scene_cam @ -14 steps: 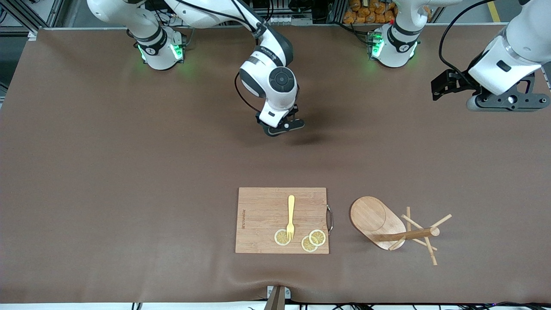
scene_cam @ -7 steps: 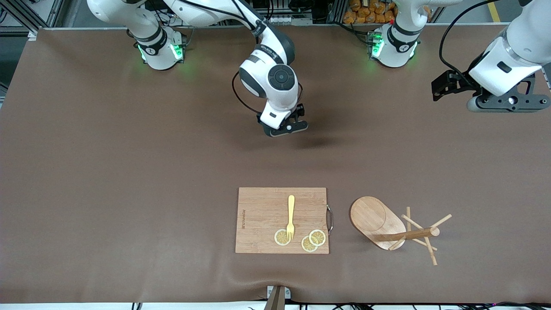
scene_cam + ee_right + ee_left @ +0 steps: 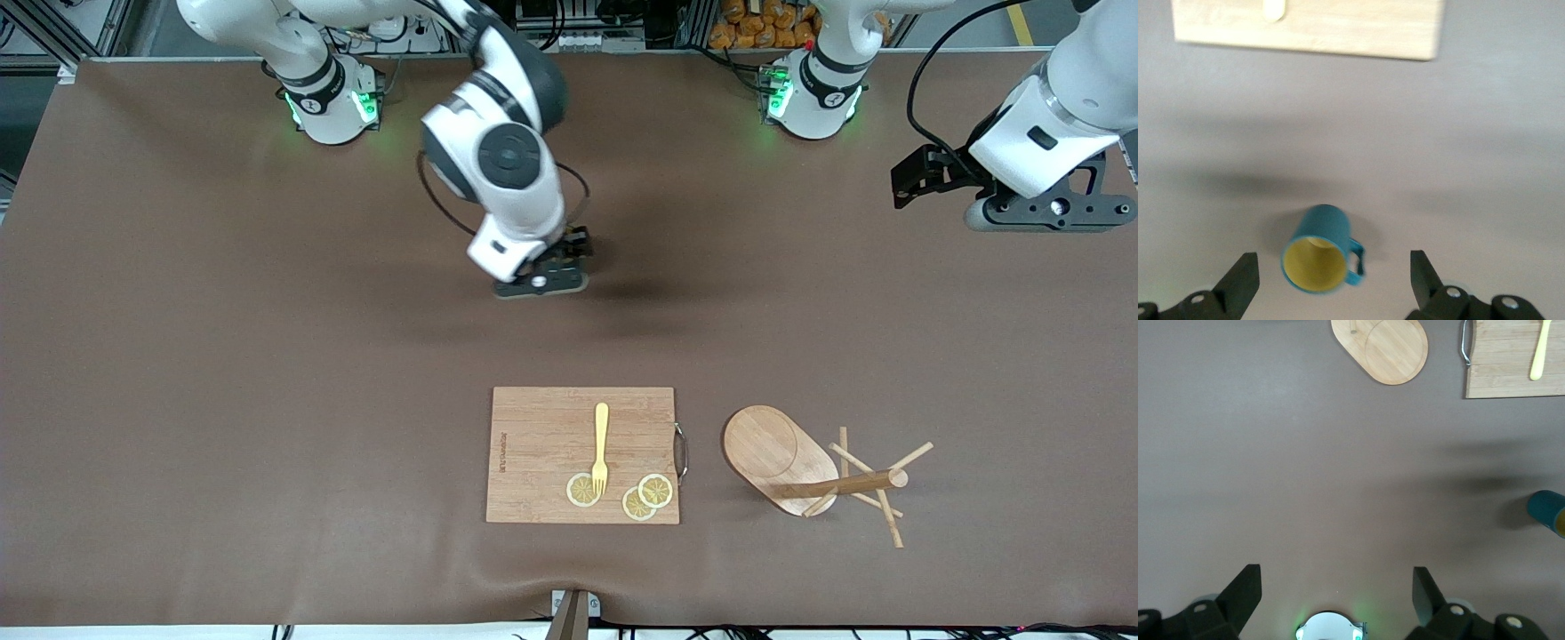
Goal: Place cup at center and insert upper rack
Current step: 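Withdraw the right gripper while the left gripper reaches toward the mug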
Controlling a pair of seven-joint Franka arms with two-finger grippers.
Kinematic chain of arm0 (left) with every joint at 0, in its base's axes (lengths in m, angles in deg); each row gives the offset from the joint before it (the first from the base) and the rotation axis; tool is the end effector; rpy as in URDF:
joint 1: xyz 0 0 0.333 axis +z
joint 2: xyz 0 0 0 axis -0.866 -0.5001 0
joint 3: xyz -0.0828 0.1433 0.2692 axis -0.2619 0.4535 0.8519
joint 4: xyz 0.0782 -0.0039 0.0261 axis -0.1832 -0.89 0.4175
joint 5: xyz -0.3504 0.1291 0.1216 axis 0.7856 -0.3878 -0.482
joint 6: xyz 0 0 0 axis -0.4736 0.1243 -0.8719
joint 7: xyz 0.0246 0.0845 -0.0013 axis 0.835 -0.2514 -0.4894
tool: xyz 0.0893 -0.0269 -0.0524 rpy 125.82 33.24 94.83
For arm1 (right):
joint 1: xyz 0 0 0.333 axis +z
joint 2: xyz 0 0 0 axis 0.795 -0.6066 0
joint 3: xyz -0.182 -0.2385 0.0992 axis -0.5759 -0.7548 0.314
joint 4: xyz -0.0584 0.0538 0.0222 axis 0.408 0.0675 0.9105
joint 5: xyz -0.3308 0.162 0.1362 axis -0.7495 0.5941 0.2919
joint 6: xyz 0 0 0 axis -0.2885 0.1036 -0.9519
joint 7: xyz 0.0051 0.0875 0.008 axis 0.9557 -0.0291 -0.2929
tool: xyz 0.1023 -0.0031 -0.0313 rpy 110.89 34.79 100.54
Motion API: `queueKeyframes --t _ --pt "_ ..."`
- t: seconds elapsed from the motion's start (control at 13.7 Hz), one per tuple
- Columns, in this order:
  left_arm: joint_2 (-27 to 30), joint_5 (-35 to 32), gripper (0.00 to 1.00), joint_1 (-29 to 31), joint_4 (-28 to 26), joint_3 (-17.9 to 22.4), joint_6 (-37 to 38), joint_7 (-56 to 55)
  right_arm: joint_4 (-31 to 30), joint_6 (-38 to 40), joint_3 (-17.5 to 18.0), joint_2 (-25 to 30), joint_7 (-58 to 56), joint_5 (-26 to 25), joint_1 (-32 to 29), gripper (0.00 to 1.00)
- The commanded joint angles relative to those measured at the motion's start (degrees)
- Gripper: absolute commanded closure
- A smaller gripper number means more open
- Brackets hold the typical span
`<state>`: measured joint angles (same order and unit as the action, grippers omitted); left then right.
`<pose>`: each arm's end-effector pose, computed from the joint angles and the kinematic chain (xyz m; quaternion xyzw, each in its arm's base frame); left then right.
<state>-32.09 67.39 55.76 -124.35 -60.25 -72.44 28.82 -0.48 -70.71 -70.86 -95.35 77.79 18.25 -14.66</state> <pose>0.5292 -0.1090 0.6328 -0.9982 0.0220 0.0560 0.0078 0.5068 0.4407 0.4244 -0.9973 -0.0254 0.0650 0.0247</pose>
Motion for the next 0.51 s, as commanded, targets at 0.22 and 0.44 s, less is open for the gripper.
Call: queueKeyframes --t 0.22,0.44 --pt "0.5 2.0 0.0 0.3 0.3 -0.3 -0.2 -1.2 2.1 14.3 1.3 10.8 -7.3 -0.1 -14.2 0.0" --pt "0.9 3.5 0.0 -0.3 0.2 -0.5 -0.1 -5.4 5.0 18.8 1.2 11.8 -14.2 -0.4 -21.7 0.0"
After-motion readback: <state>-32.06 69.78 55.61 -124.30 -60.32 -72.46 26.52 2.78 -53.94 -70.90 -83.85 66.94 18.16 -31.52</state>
